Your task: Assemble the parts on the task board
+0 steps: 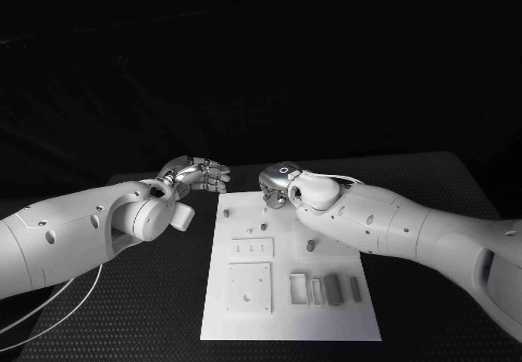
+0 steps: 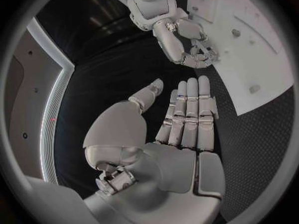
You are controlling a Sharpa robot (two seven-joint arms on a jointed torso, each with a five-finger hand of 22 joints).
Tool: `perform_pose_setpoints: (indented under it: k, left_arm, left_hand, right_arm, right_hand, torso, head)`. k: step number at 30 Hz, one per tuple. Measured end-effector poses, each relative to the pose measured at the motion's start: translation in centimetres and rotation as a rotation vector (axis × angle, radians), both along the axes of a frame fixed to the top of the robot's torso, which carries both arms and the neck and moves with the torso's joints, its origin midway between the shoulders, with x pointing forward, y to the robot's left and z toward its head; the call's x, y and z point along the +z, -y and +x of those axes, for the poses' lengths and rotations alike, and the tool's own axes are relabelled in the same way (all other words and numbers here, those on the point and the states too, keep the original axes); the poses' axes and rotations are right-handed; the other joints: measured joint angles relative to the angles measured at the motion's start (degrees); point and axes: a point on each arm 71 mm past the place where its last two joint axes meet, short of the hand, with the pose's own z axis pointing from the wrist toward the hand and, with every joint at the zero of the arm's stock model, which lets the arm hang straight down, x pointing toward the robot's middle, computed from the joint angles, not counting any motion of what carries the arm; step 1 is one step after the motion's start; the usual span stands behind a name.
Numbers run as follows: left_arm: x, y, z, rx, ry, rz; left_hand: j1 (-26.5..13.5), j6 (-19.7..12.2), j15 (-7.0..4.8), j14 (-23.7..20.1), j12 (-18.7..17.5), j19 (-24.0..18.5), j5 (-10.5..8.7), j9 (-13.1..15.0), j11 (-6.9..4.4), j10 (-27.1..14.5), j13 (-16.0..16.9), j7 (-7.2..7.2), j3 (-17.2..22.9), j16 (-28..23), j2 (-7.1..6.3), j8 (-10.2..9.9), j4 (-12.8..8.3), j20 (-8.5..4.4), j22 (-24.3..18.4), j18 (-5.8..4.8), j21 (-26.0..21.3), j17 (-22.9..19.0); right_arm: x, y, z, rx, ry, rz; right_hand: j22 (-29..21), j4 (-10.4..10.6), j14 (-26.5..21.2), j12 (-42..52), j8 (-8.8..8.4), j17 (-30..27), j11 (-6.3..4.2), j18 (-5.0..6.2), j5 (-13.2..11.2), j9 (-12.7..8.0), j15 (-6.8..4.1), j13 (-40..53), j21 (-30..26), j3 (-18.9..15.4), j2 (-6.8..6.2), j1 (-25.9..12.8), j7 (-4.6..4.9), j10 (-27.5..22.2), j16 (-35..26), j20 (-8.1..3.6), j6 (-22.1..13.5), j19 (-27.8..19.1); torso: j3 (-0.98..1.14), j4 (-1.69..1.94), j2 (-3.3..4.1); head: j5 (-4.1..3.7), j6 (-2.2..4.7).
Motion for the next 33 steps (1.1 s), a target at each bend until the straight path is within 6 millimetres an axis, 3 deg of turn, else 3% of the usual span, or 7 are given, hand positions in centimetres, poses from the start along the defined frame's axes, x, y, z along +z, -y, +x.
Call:
perform_pose_setpoints:
  k: [20, 25, 28, 29, 33]
  left_arm:
    - [0.18, 0.34, 0.10, -0.005, 0.003, -0.001]
    - [0.21, 0.23, 0.12, -0.004, 0.003, 0.000]
    - [0.24, 0.24, 0.12, -0.004, 0.003, 0.000]
    - [0.25, 0.25, 0.13, -0.004, 0.003, 0.000]
    - [0.26, 0.24, 0.13, -0.004, 0.003, 0.000]
  left_hand:
    - [0.0, 0.0, 0.00, 0.0, -0.2, 0.0, 0.00, 0.0, 0.00, 0.0, 0.1, 0.00, 0.0, -0.2, 0.00, -0.2, 0.0, 0.00, 0.0, 0.00, 0.0, 0.2]
    - [0.0, 0.0, 0.00, 0.0, -0.2, 0.0, 0.00, 0.1, 0.00, 0.0, 0.2, 0.00, 0.0, -0.2, 0.00, -0.2, 0.0, 0.00, 0.1, 0.00, 0.0, 0.2]
    - [0.0, 0.0, 0.00, 0.0, -0.2, 0.0, 0.00, 0.1, 0.00, 0.0, 0.2, 0.00, 0.0, -0.2, 0.00, -0.2, 0.0, 0.00, 0.1, -0.01, 0.0, 0.2]
    - [0.0, 0.0, 0.00, 0.0, -0.2, 0.0, 0.00, 0.1, 0.00, 0.0, 0.2, 0.00, 0.0, -0.2, 0.00, -0.2, 0.0, 0.00, 0.1, 0.00, 0.0, 0.2]
    - [-0.1, 0.0, 0.00, 0.0, -0.2, 0.0, 0.00, 0.1, 0.00, 0.0, 0.2, 0.00, 0.0, -0.2, -0.10, -0.2, 0.0, 0.00, 0.1, -0.01, 0.0, 0.2]
  right_arm:
    - [-0.59, -0.05, 0.34, -0.012, -0.014, -0.019]
    - [-0.67, -0.03, 0.38, -0.015, -0.019, -0.018]
    - [-0.87, 0.03, 0.35, -0.017, -0.027, -0.013]
    - [-0.97, 0.08, 0.34, -0.018, -0.030, -0.009]
    - [-0.98, 0.26, 0.34, -0.022, -0.035, 0.010]
  right_hand:
    - [0.0, 0.0, -0.1, -0.2, -0.32, -0.2, -0.04, 0.01, 0.0, 0.0, -0.34, 0.3, 0.1, 0.0, 0.14, 0.1, -0.10, 0.0, 0.0, -0.12, -0.1, -0.3]
    - [0.0, 0.0, -0.8, -1.5, -0.90, -0.5, 0.82, 0.01, 0.0, 0.0, 0.17, 0.2, 0.1, 0.3, 0.13, 0.2, -0.11, -1.6, 0.0, 0.07, -0.7, -0.6]
    - [0.0, 0.2, -0.8, -1.9, -2.39, -0.7, 1.47, -0.01, 0.0, 0.9, 1.23, -0.3, 0.3, 0.7, 0.11, 0.1, 0.82, -3.9, 0.2, 0.05, -3.0, -1.0]
    - [0.0, 0.3, -0.9, -1.9, -3.19, -0.8, 1.91, -0.01, 0.1, 0.9, 1.73, -0.4, 0.4, 0.9, -0.70, -0.3, 1.46, -5.4, 0.3, 0.06, -4.2, -1.2]
    - [0.0, 1.6, -1.5, -1.9, -5.70, -1.2, 3.26, -0.04, 0.2, -0.8, 3.02, -1.8, 0.4, 0.8, -4.24, -1.6, 2.47, -9.8, 0.3, 0.38, -8.4, -1.7]
  torso:
    - [-0.06, 0.13, 0.04]
    - [-0.06, 0.11, 0.04]
    - [-0.03, 0.03, 0.05]
    - [-0.03, 0.03, 0.05]
    - [-0.03, 0.07, 0.05]
  head:
    - [0.10, -0.29]
    - [0.20, -0.42]
    - [0.25, -0.45]
    - [0.27, -0.45]
    - [0.29, -0.45]
